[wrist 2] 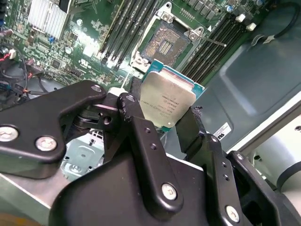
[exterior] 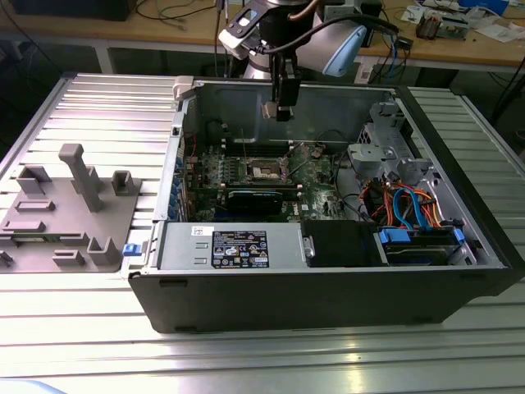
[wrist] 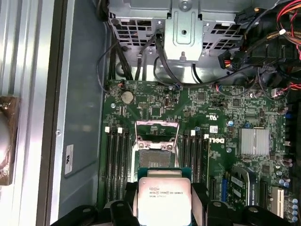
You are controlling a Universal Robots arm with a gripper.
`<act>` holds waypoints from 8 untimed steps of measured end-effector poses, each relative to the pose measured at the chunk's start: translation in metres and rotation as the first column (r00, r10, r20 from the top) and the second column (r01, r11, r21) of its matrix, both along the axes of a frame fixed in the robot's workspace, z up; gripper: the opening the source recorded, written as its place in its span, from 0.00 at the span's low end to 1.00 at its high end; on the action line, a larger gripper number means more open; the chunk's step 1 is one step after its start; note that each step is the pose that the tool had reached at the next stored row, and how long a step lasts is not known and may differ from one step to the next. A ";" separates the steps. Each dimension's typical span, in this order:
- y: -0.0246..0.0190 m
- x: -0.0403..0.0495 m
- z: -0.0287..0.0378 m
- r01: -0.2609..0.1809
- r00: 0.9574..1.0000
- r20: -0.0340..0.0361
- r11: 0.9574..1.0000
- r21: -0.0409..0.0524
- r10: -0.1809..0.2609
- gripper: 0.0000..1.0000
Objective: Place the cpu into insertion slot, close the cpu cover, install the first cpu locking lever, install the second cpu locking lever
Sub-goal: 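Place the cpu into insertion slot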
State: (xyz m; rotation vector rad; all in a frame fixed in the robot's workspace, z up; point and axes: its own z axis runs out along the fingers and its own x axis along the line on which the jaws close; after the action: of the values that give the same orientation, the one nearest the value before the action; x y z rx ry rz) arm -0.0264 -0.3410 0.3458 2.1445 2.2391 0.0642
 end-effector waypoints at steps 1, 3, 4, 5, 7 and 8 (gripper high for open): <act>0.0000 0.0000 -0.0001 0.007 1.000 0.000 1.000 0.000 -0.007 0.54; 0.0000 0.0000 -0.0004 0.022 1.000 0.000 1.000 0.000 -0.022 0.54; 0.0000 0.0000 -0.0005 0.032 0.999 0.000 0.999 0.000 -0.032 0.54; 0.0000 0.0000 -0.0006 0.039 0.999 0.000 0.999 0.000 -0.039 0.54; 0.0000 0.0000 -0.0009 0.052 0.999 0.000 0.999 0.000 -0.052 0.54; 0.0000 0.0000 -0.0010 0.057 0.998 0.000 0.998 0.000 -0.057 0.54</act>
State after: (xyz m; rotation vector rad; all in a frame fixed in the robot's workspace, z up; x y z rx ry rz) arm -0.0264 -0.3410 0.3447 2.2071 2.1759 0.0624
